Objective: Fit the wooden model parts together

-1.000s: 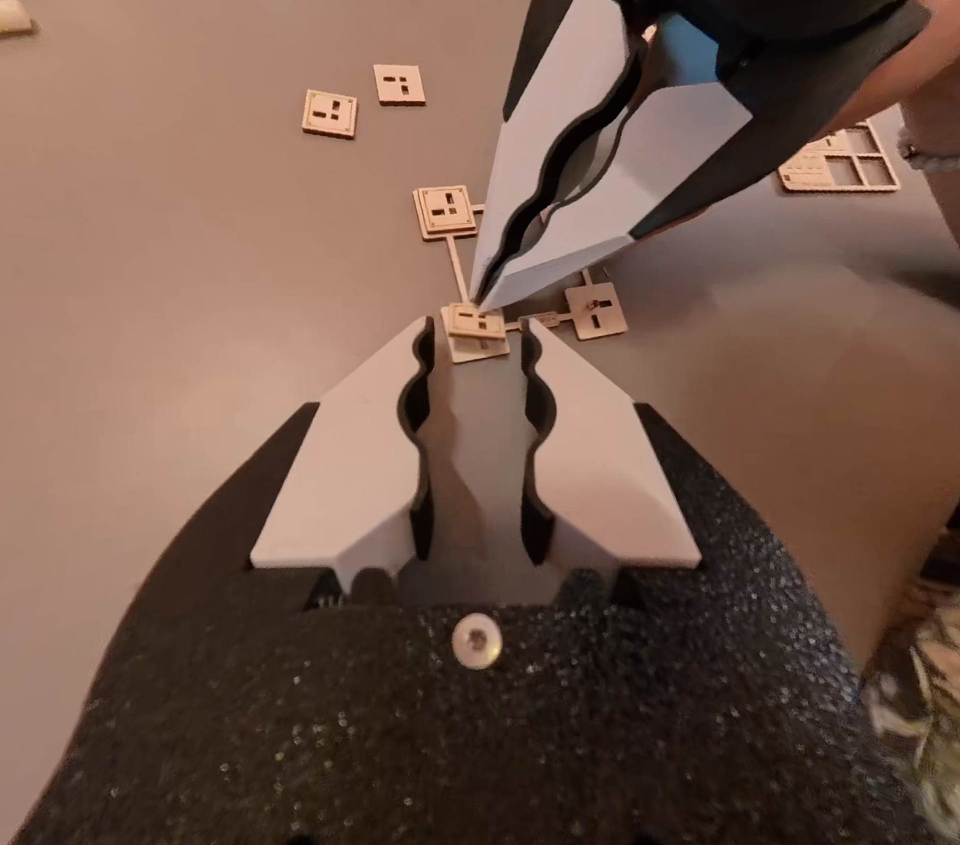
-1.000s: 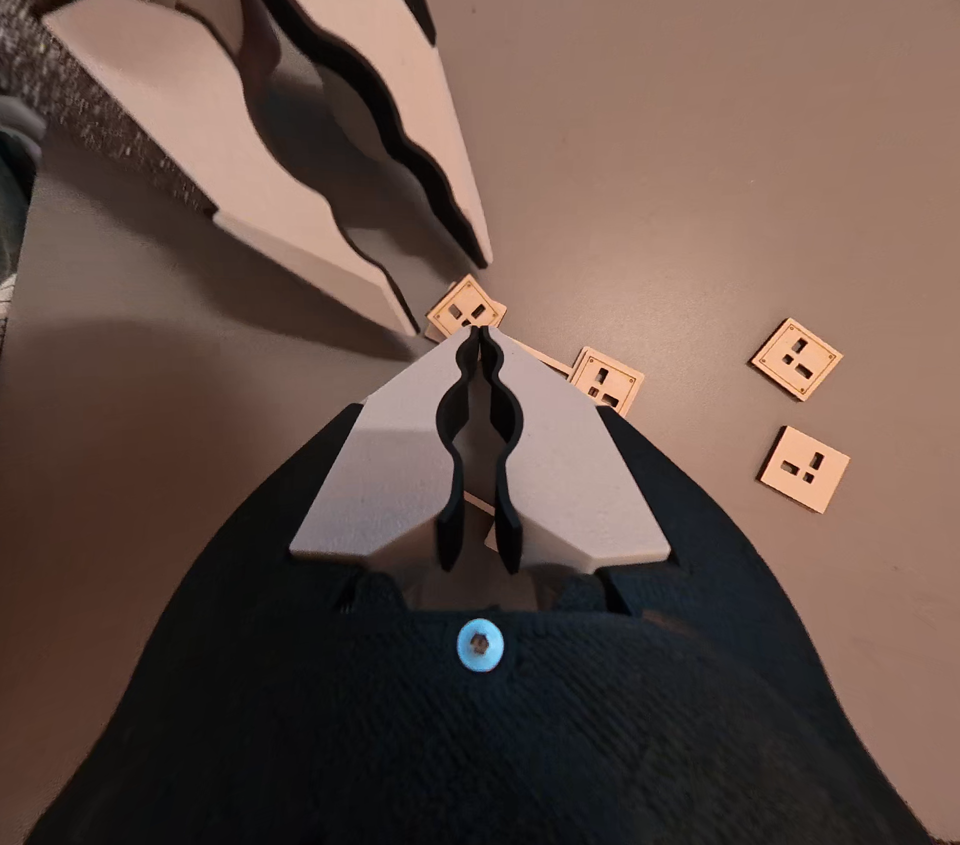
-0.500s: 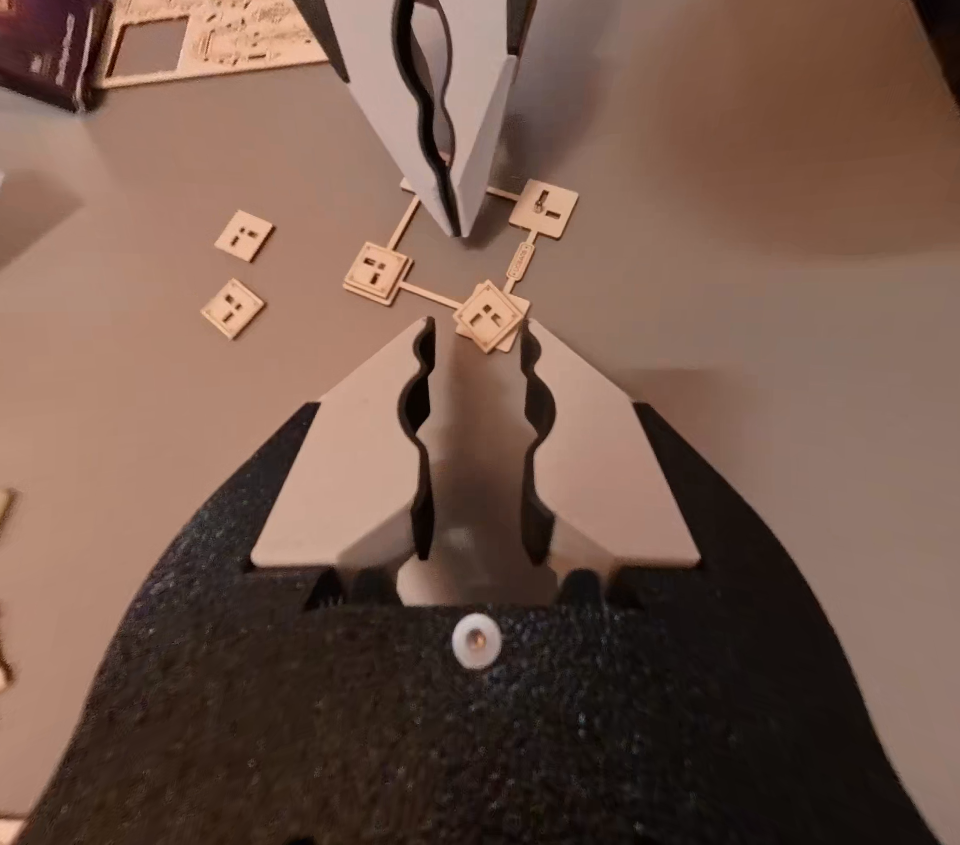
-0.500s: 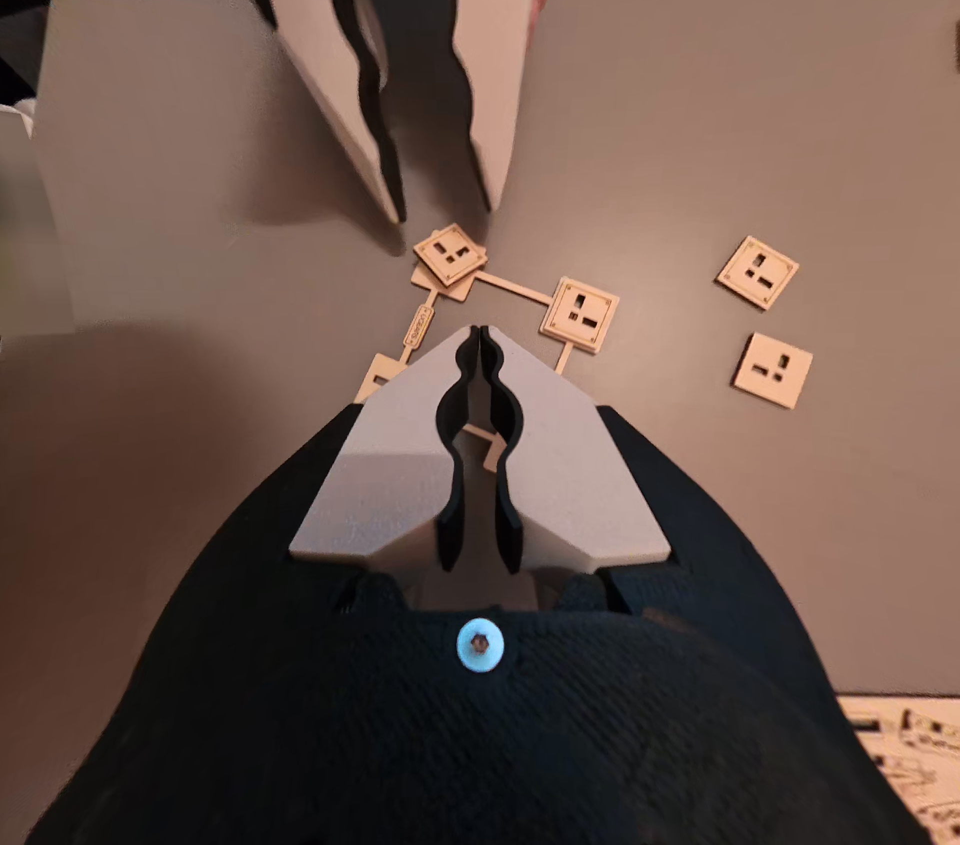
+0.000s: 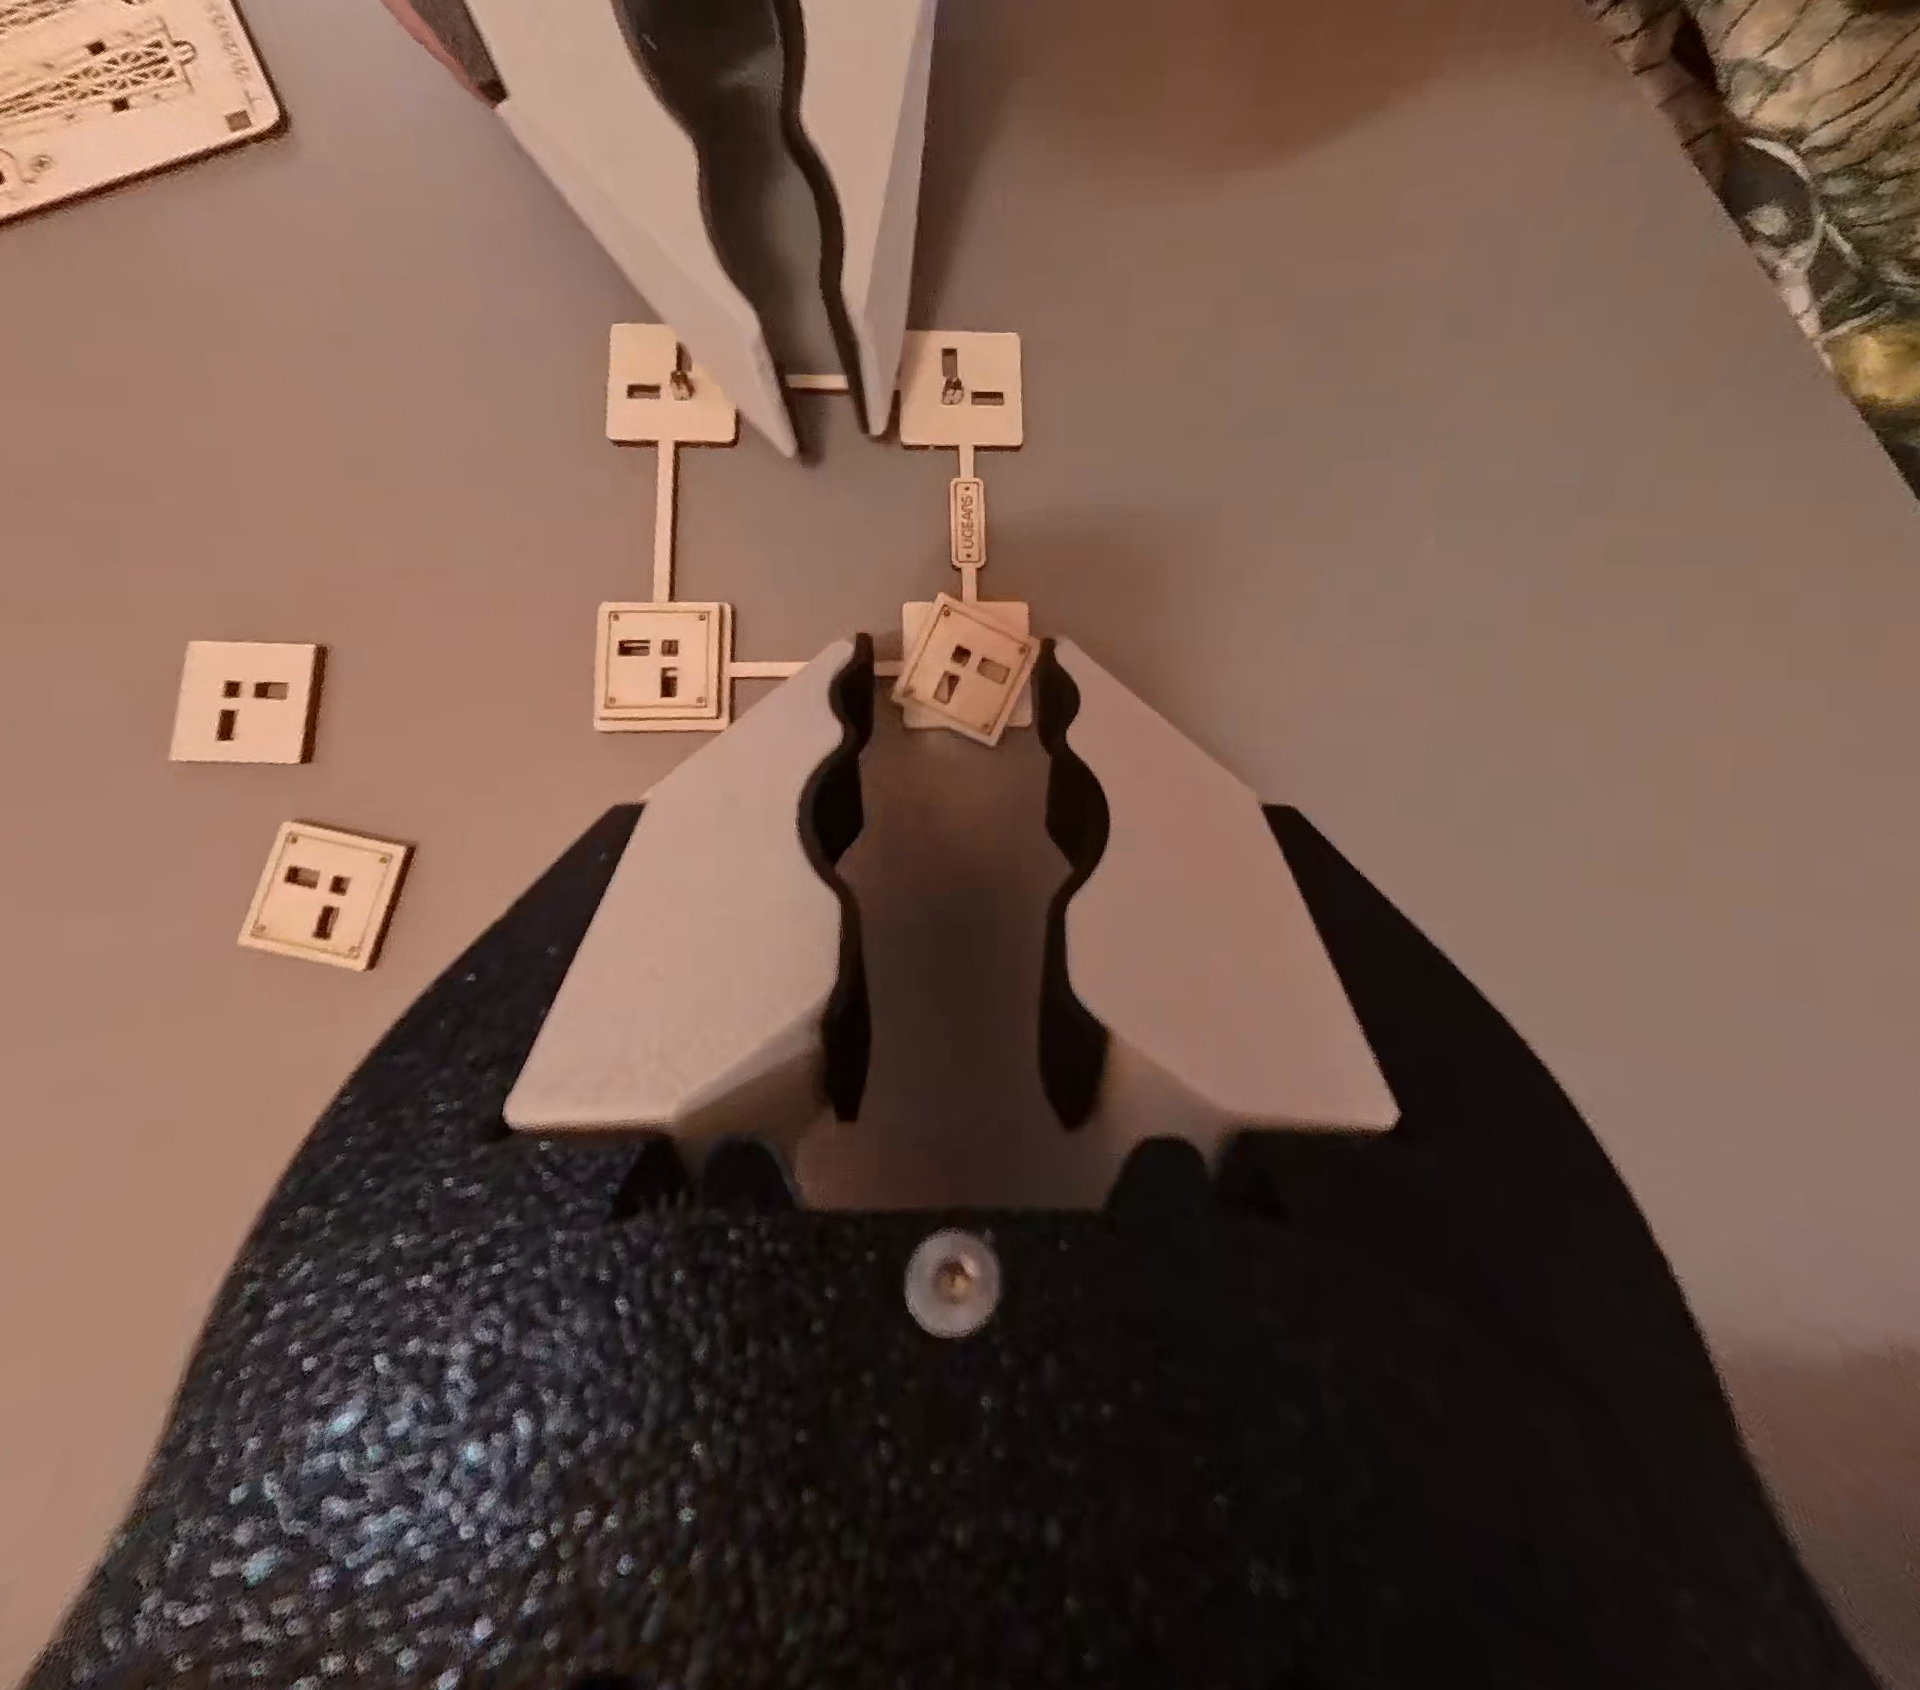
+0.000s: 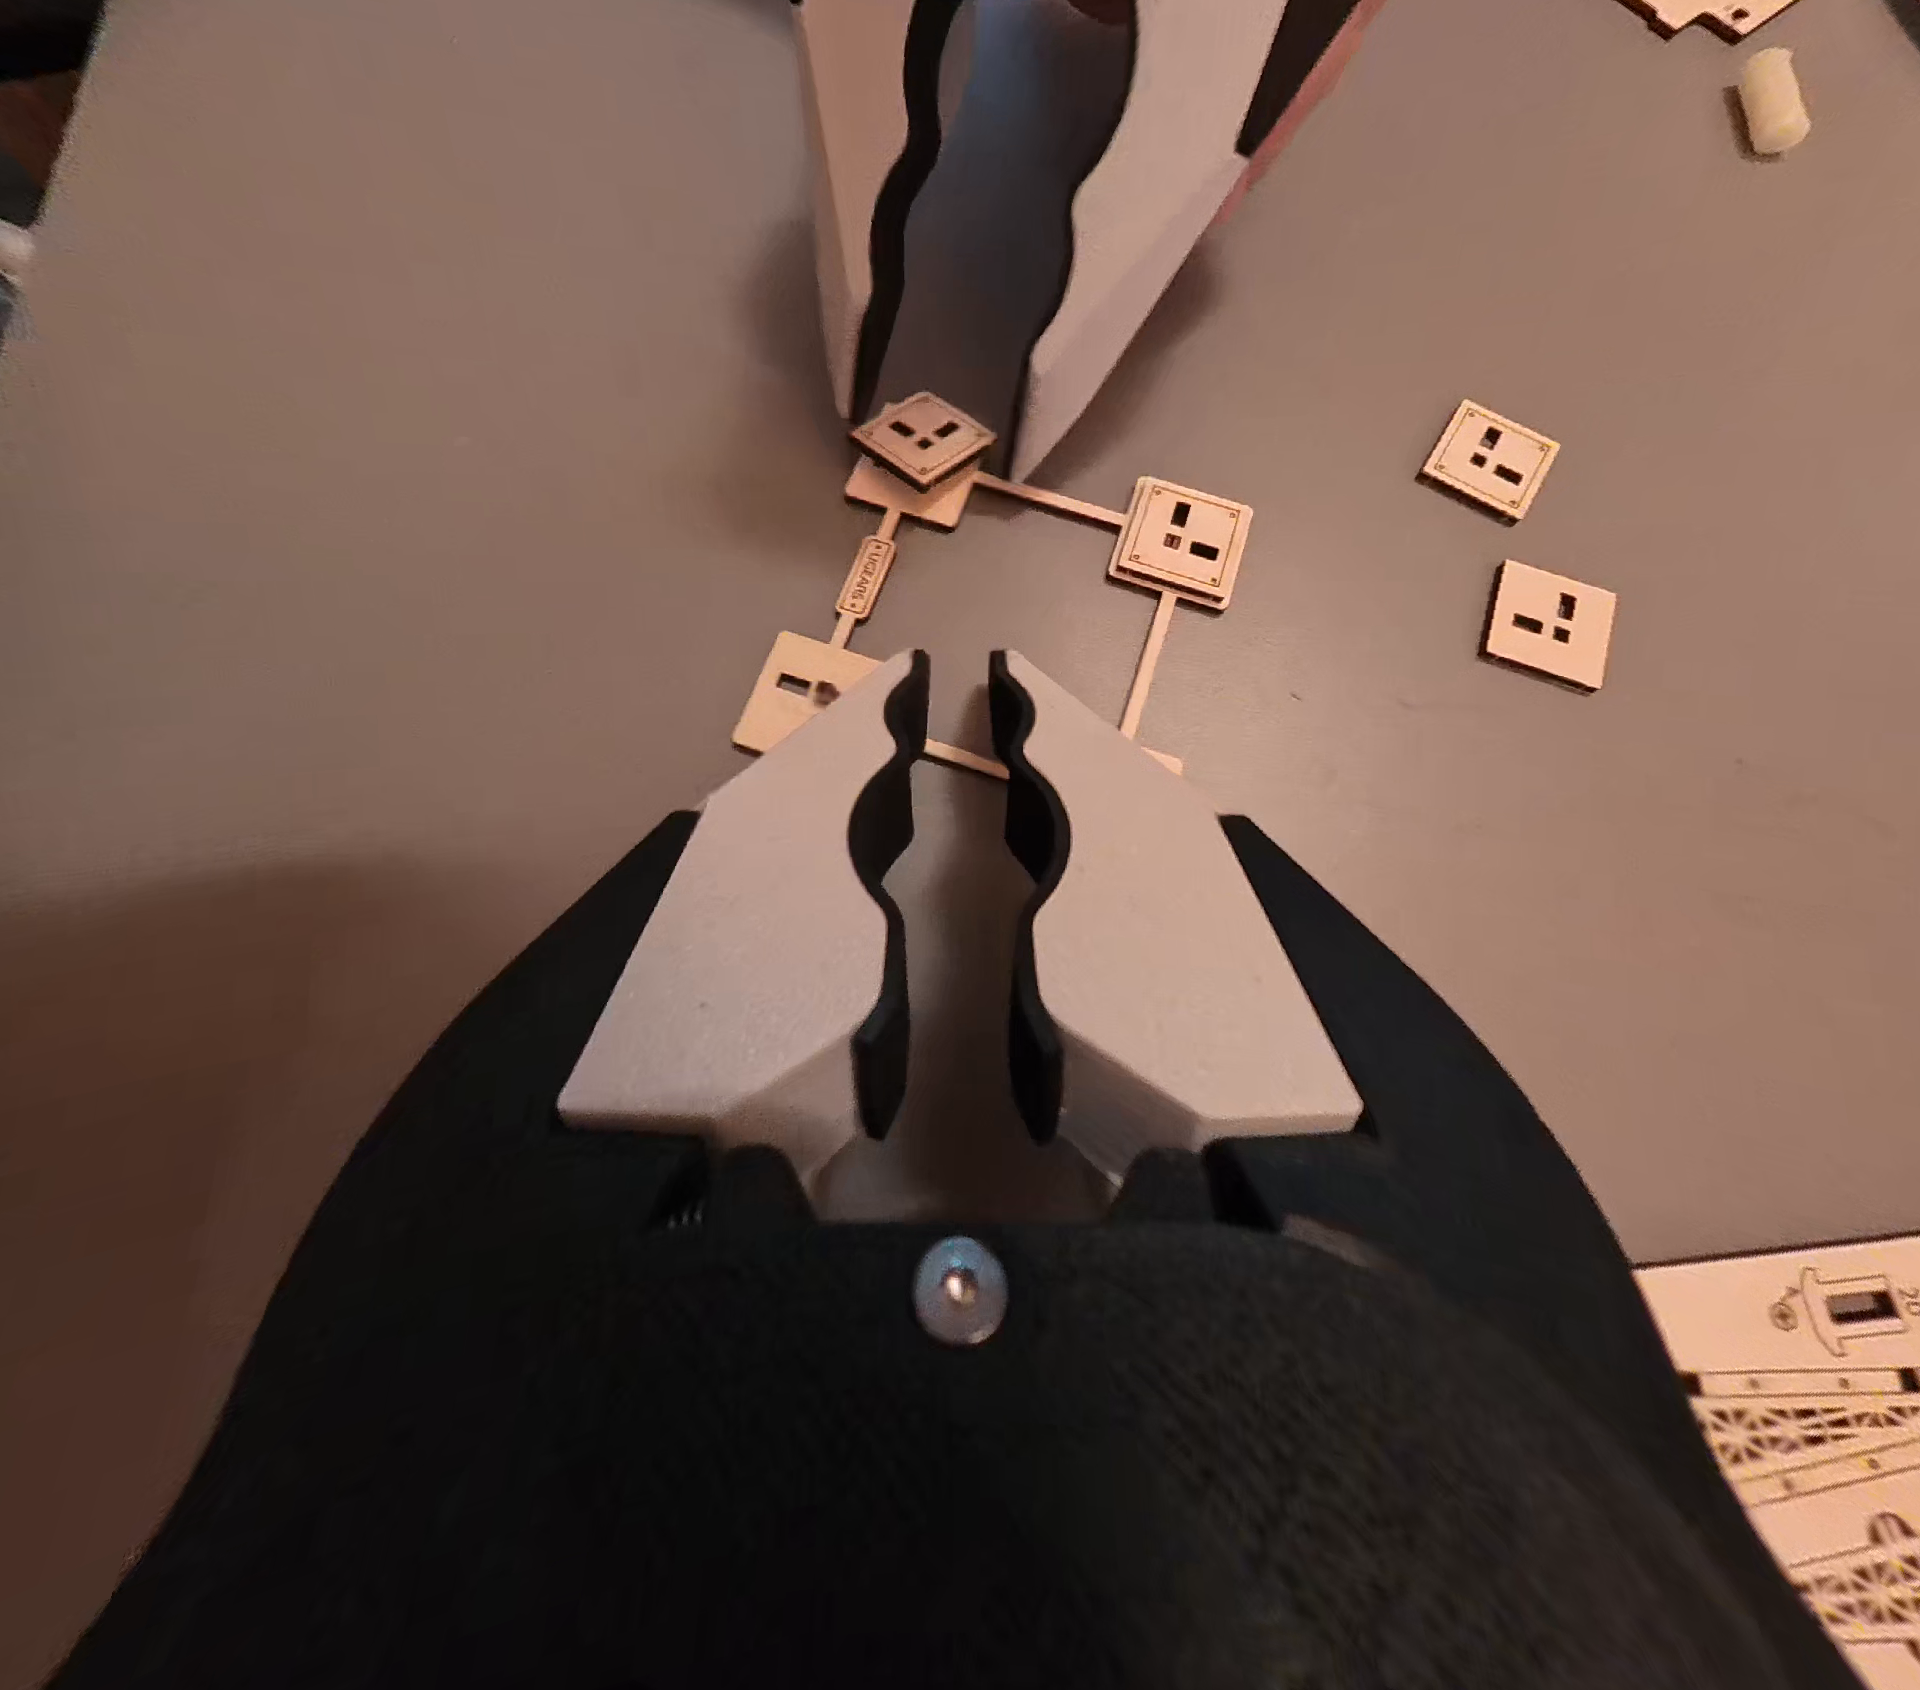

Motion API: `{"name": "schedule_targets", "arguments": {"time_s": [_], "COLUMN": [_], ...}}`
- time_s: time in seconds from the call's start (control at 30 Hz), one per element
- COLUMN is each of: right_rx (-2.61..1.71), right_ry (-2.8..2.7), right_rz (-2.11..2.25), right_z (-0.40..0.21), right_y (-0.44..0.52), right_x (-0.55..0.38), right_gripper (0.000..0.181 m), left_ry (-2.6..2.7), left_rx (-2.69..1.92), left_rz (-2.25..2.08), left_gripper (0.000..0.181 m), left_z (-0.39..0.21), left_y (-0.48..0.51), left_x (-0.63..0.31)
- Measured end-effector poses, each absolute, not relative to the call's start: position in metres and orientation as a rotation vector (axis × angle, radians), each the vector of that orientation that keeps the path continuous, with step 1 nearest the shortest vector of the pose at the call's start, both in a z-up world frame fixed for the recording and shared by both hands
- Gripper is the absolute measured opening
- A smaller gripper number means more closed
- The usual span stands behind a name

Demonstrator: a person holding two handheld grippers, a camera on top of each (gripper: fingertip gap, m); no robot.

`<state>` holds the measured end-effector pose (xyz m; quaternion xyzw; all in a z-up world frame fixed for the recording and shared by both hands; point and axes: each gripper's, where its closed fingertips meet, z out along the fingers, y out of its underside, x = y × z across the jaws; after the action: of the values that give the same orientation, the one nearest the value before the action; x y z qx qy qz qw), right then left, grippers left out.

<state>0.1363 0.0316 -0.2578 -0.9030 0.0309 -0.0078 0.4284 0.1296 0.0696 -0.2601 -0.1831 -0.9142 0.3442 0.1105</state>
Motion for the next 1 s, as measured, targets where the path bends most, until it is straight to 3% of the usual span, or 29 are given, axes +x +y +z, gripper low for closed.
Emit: {"name": "schedule_targets", "arguments": {"time_s": [0.23, 0.43, 0.63, 1.0], "right_rx": [-2.227, -2.22, -2.237, -2.245], "right_ry": [0.056, 0.054, 0.021, -0.019], "right_rz": [-0.053, -0.134, -0.12, -0.089], "right_z": [-0.255, -0.251, -0.255, -0.259], "right_y": [0.041, 0.045, 0.052, 0.065], "right_x": [0.139, 0.147, 0.141, 0.135], "right_gripper": [0.006, 0.003, 0.002, 0.003], "left_ry": [-2.767, -2.822, -2.804, -2.671], "left_rx": [-0.525, -0.463, -0.443, -0.478], "left_rz": [1.038, 1.139, 1.167, 1.225], "left_gripper": [0.023, 0.035, 0.025, 0.024], "left_z": [-0.264, -0.257, -0.261, -0.259], "left_y": [0.068, 0.065, 0.074, 0.072], "left_x": [0.129, 0.131, 0.131, 0.131]}}
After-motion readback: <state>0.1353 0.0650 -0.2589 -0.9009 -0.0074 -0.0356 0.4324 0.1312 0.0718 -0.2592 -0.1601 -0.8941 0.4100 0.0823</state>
